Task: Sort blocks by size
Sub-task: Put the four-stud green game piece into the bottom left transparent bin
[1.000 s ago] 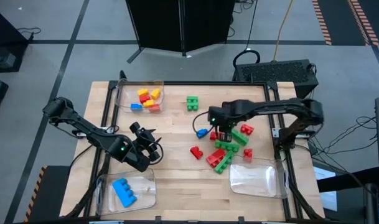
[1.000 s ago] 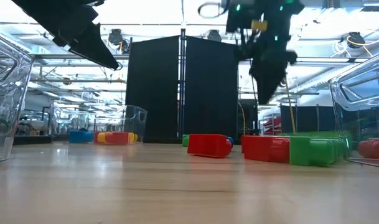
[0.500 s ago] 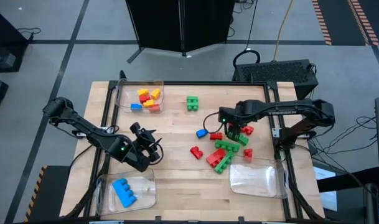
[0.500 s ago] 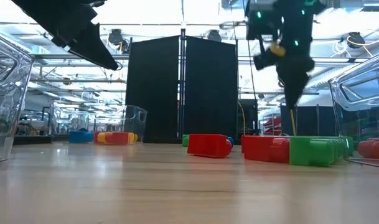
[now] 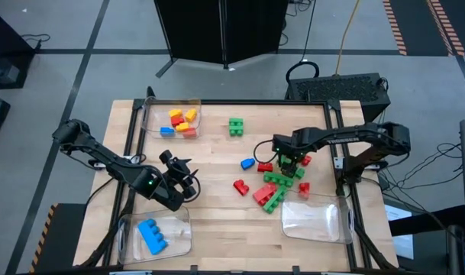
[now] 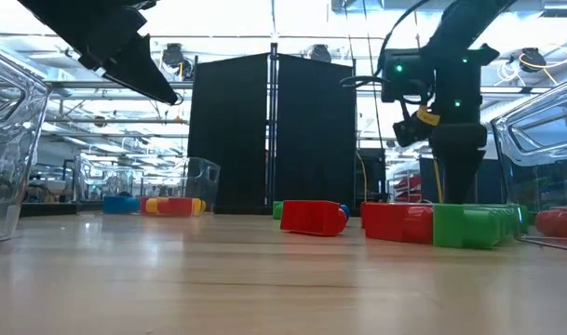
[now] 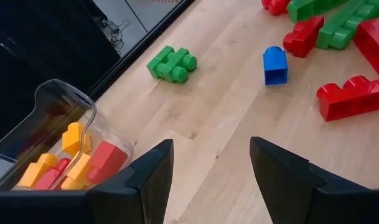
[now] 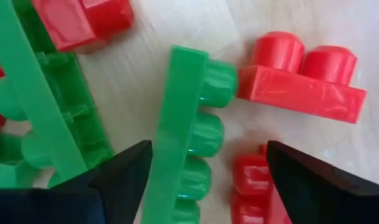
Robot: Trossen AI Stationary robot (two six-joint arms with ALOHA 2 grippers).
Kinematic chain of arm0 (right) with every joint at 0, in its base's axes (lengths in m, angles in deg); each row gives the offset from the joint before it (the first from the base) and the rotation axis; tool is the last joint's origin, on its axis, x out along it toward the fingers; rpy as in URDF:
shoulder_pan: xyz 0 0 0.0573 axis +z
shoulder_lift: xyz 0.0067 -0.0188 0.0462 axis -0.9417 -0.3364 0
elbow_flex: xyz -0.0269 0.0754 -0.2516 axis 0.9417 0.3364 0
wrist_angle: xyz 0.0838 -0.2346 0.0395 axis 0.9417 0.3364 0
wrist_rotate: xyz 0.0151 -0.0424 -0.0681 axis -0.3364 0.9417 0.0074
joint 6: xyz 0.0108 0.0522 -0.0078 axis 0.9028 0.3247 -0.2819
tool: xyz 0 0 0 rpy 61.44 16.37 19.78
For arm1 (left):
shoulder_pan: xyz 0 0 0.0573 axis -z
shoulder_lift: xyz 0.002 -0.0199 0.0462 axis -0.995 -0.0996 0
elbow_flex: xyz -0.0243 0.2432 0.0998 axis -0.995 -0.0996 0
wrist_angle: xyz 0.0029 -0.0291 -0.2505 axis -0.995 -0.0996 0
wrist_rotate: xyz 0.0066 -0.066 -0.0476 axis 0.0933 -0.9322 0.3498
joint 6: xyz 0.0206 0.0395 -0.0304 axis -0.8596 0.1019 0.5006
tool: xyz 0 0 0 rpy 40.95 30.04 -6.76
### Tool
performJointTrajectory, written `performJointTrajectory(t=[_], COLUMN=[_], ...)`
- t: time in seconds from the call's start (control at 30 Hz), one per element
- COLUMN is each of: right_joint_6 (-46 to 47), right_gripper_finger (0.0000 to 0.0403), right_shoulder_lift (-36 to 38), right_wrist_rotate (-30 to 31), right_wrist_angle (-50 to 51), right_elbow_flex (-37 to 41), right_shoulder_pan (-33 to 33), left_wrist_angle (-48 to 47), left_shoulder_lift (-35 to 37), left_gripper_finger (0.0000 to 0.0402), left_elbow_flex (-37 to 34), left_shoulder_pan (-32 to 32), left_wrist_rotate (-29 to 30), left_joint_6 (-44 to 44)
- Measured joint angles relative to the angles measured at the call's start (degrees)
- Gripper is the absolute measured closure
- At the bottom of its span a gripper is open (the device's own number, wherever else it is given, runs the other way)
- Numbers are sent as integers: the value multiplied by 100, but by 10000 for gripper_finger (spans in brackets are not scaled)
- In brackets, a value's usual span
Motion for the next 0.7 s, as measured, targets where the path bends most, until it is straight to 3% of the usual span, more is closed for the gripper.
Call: performJointTrajectory(t=[0.4,0.7], right_joint_6=[75,-119], right_gripper_finger=[99,158], right_shoulder_lift=[-25,-564], right_wrist_rotate=[-7,-40], right_wrist_angle=[-417,-650], right_elbow_flex=[258,256], right_shoulder_pan=[0,0], left_wrist_angle=[9,72], left_shoulder_lift=[-2,0], left_gripper_finger=[190,190], left_elbow_flex=[-2,0], left_shoulder_pan=[0,0], left_wrist_rotate=[29,31], left_joint_6=[2,0])
